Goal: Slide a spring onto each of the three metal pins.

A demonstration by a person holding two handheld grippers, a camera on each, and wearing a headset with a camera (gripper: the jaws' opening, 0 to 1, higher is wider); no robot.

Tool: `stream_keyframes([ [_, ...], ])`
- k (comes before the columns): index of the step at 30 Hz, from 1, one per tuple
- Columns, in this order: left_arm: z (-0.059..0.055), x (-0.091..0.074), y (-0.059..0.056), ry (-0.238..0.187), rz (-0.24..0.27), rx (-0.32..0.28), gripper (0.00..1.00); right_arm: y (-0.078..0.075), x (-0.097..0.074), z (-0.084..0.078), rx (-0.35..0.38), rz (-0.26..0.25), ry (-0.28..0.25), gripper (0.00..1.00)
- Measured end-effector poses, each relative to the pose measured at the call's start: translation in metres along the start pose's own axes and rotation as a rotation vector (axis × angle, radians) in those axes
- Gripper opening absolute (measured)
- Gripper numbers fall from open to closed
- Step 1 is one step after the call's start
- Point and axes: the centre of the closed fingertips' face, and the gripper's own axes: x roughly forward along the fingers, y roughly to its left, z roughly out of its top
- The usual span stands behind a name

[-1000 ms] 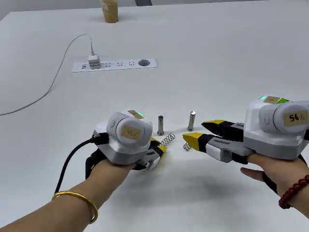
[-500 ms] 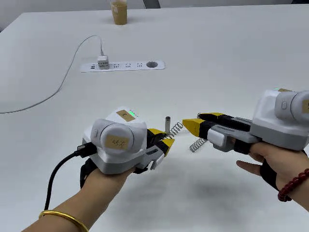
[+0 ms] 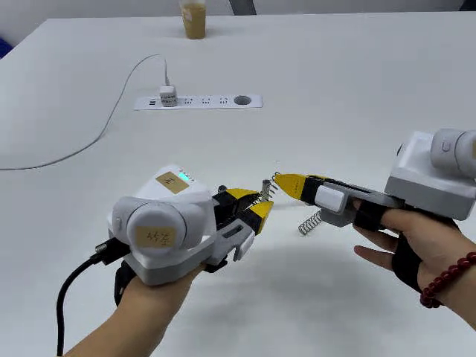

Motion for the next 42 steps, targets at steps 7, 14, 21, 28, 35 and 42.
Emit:
stream_keyframes([
  [7,0.010,-0.004,-0.003,-0.041,-0.004,-0.010,0.11,0.015,0.004,0.002,0.144,0.072,-0.015,0.16],
  [14,0.014,-0.007,-0.004,-0.052,-0.008,-0.011,0.11,0.020,0.002,0.002,0.217,0.114,-0.015,0.13],
  [21,0.011,-0.006,-0.003,-0.017,-0.003,0.022,0.11,0.026,0.002,0.002,0.214,0.137,-0.008,0.11],
  [28,0.002,-0.007,0.000,0.035,0.015,0.025,0.16,0.020,0.003,0.008,0.139,0.094,-0.017,0.11],
  [35,-0.015,-0.012,-0.001,0.074,0.013,0.009,0.25,0.009,0.007,0.021,0.004,0.052,-0.029,0.11],
  [42,-0.032,-0.016,-0.004,0.105,0.015,-0.018,0.35,0.001,0.016,0.026,-0.160,0.032,-0.025,0.11],
])
